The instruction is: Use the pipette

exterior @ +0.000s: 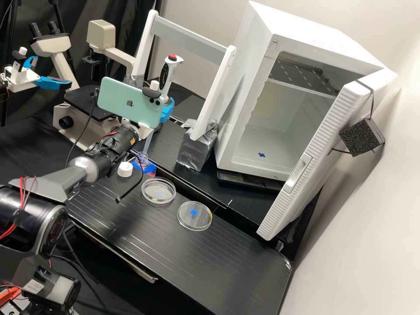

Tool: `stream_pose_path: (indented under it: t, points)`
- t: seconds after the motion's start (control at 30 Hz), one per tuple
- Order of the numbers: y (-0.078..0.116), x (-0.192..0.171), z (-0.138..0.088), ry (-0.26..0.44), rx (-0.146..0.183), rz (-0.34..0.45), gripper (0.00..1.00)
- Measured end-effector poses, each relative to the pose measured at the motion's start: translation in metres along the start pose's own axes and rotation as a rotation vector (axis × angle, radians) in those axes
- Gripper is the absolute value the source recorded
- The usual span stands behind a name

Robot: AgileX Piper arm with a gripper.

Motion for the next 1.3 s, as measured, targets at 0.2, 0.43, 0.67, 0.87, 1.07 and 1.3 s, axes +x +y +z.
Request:
stream_pose_path:
  t: [0.2, 0.43, 0.67, 0.87, 1.07, 1.3]
  points:
    - [-0.009, -0.004, 0.009, -0.025, 0.013, -0.007, 0.00]
    - [-0.025, -0.018, 0.018, -0.015, 0.024, 0.033, 0.00]
    - [-0.045, -0.031, 0.023, 0.008, -0.001, 0.095, 0.00]
    - [-0.064, -0.029, 0.029, 0.017, -0.069, 0.102, 0.00]
    - [-0.080, -0.025, 0.040, -0.024, -0.090, 0.071, 0.00]
    - [-0.080, -0.024, 0.045, -0.045, -0.095, 0.074, 0.00]
